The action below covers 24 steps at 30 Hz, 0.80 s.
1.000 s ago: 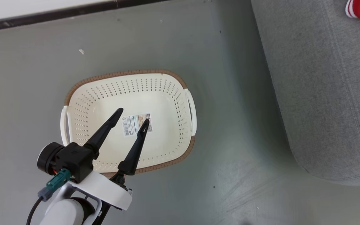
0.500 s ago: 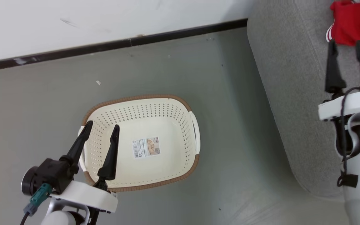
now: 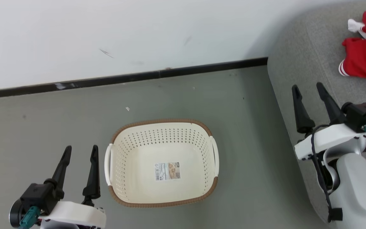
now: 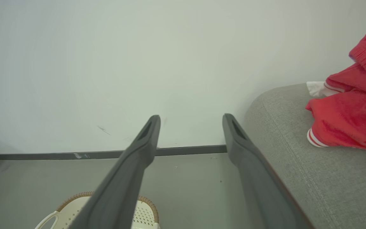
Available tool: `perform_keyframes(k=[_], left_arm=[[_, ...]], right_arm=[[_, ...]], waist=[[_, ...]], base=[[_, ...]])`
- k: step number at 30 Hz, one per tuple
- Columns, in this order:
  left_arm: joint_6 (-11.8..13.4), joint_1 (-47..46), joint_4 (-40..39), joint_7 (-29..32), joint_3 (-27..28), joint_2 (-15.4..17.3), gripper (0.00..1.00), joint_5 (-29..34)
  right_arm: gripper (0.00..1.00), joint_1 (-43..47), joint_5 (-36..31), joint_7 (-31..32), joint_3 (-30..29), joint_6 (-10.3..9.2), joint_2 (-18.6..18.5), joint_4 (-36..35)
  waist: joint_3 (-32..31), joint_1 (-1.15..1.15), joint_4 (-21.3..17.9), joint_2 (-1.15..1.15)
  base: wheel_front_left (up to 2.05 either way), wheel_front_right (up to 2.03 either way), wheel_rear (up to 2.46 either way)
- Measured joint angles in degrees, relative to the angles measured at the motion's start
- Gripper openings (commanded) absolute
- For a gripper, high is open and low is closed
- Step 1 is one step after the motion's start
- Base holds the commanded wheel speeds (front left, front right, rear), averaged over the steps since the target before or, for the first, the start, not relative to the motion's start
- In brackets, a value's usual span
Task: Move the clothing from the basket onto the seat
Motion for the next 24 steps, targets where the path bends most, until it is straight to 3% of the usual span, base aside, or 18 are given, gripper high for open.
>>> perform_keyframes(k=[24], left_arm=[[1.0, 5.4, 8.0, -1.3, 0.7, 0.0, 1.00, 1.6]], right_arm=[[1.00, 12.9, 4.1, 0.0, 6.7, 0.00, 0.0, 1.4]], waist=[[-12.2, 0.00, 6.6, 0.00]], base=[[0.00, 0.00, 0.00]])
